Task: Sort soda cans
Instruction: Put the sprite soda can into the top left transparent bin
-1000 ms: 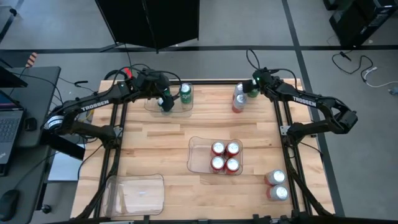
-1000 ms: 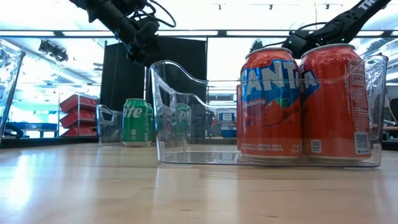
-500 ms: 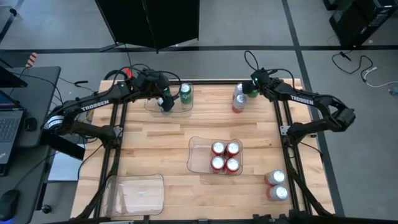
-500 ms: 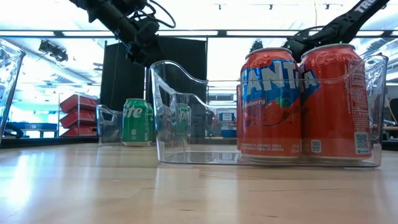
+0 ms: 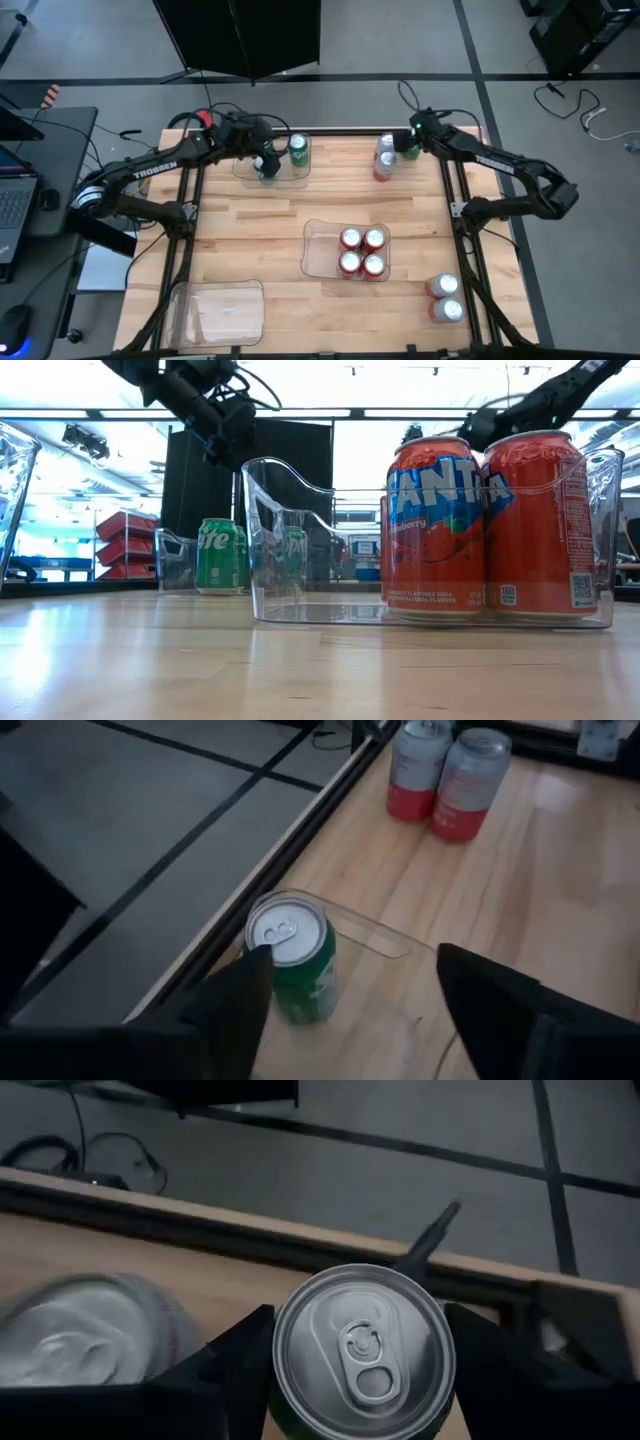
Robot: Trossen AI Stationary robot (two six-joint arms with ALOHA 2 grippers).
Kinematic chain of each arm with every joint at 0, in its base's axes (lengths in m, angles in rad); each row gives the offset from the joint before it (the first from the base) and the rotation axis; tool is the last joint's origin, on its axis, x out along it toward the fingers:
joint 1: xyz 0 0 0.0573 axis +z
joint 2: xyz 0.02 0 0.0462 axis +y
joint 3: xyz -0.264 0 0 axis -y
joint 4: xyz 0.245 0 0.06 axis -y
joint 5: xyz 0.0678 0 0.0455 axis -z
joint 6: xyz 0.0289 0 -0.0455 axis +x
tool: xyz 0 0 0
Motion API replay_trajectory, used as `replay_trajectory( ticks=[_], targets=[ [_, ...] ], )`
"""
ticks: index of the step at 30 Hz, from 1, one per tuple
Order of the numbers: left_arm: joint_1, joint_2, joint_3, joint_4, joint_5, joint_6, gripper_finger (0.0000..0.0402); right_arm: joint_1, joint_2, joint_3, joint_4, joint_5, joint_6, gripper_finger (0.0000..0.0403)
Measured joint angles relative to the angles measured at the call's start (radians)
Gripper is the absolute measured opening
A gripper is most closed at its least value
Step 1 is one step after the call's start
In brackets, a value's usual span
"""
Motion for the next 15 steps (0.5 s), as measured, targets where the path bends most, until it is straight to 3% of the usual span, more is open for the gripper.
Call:
replay_trajectory(
  ticks=[7, 15],
  targets=[
    [0.039, -0.016, -0.080, 0.125, 0.103, 0.007, 0.0172, 0.041, -0.114, 0.171, -0.185, 0.032, -0.033, 0.0238],
    [0.074, -0.107, -0.168, 0.227, 0.118, 0.027, 0.0064, 0.240, -0.076, 0.343, -0.177, 0.003, -0.054, 0.0238]
  ],
)
